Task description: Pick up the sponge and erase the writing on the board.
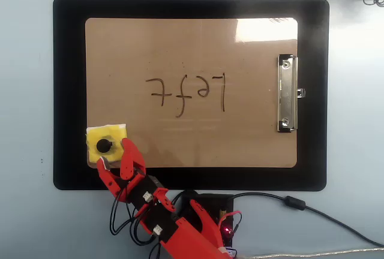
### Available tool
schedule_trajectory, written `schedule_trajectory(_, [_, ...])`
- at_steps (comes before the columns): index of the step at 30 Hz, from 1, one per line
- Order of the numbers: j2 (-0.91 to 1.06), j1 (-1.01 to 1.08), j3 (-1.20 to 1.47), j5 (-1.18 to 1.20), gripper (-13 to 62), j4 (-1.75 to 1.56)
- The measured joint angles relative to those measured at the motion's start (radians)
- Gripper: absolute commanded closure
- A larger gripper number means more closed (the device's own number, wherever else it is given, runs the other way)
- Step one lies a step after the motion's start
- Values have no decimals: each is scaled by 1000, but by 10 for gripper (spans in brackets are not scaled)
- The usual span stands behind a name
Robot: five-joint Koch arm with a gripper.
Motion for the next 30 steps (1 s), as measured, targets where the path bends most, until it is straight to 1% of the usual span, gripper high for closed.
schedule_trajectory(3, [-109,-81,23,-2,161,-256])
schedule_trajectory(8, [-350,-110,23,-2,158,-373])
schedule_trajectory(17, [-485,-112,-3,0,160,-393])
schedule_trajectory(20, [-509,-106,-23,0,177,-399])
schedule_trajectory(21, [-509,-100,-23,0,194,-402])
schedule_trajectory(22, [-509,-97,-23,0,229,-402])
schedule_trajectory(24, [-509,-84,-23,0,318,-407])
schedule_trajectory(26, [-509,-66,-23,0,429,-407])
schedule_trajectory(27, [-509,-54,-23,2,510,-407])
schedule_trajectory(28, [-511,-35,-23,8,572,-407])
schedule_trajectory(30, [-509,-14,-23,11,573,-408])
